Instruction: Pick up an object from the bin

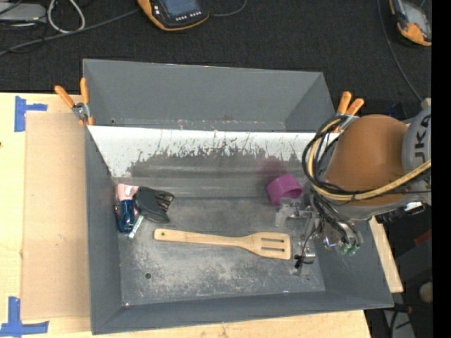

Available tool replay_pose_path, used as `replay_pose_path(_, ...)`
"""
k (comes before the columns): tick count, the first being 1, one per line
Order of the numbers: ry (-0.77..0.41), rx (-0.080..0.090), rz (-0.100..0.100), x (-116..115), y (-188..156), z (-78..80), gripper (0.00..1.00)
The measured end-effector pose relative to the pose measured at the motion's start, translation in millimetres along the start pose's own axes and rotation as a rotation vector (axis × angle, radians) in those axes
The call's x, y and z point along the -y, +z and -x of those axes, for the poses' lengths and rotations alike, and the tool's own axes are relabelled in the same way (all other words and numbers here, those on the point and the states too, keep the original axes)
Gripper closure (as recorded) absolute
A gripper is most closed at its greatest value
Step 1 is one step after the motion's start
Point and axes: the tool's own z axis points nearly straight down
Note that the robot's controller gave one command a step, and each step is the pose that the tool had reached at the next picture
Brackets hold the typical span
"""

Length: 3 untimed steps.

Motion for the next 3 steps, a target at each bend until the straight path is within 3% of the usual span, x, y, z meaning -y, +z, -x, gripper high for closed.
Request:
replay_pose_path(1,-0.002,0.008,-0.001,-0.1,-4.3,1.6,0.0)
replay_pose_path(2,0.016,0.007,0.0,-9.8,-11.3,13.1,0.0)
replay_pose_path(3,0.024,0.011,0.0,-23.5,58.2,39.7,0.0)
